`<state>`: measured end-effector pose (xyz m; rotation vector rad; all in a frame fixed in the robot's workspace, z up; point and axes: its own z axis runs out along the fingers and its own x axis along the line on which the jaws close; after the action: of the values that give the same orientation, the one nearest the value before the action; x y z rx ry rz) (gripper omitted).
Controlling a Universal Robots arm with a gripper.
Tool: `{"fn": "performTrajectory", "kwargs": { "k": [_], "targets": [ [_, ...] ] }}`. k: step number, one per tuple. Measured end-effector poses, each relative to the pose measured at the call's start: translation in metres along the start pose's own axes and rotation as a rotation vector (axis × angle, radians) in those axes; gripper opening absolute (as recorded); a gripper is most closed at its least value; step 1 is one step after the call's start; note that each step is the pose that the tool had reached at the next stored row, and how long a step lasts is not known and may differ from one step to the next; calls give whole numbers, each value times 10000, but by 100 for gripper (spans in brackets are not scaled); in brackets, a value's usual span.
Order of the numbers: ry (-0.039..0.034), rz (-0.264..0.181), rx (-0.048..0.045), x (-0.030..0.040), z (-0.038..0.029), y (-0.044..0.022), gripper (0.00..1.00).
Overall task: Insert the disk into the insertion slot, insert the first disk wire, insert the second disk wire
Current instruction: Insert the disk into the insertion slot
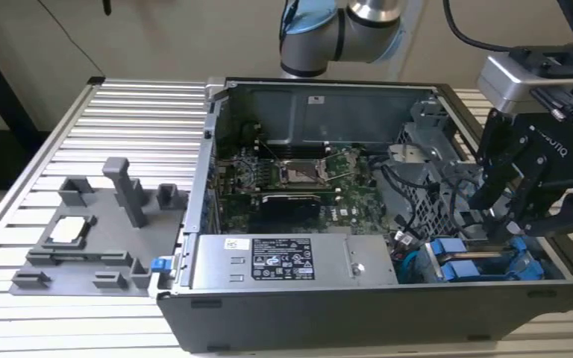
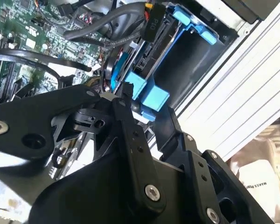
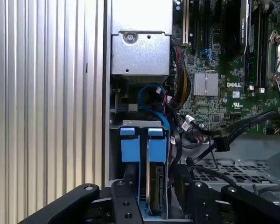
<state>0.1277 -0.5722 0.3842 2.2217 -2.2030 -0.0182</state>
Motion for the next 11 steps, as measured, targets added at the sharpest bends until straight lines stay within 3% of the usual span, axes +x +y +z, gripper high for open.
{"fn": "performTrajectory", "kwargs": {
  "k": [4, 6, 8, 10, 11],
  "targets": [
    [-152, -4, 728, 0, 0, 7, 47],
    [-313, -3, 1042, 0, -1, 10, 47],
    [-620, 4, 1237, 0, -1, 12, 47],
    [-961, -3, 1280, 0, 0, 10, 47],
    [-1023, -36, 1280, 0, 0, 5, 47]
  ]
}}
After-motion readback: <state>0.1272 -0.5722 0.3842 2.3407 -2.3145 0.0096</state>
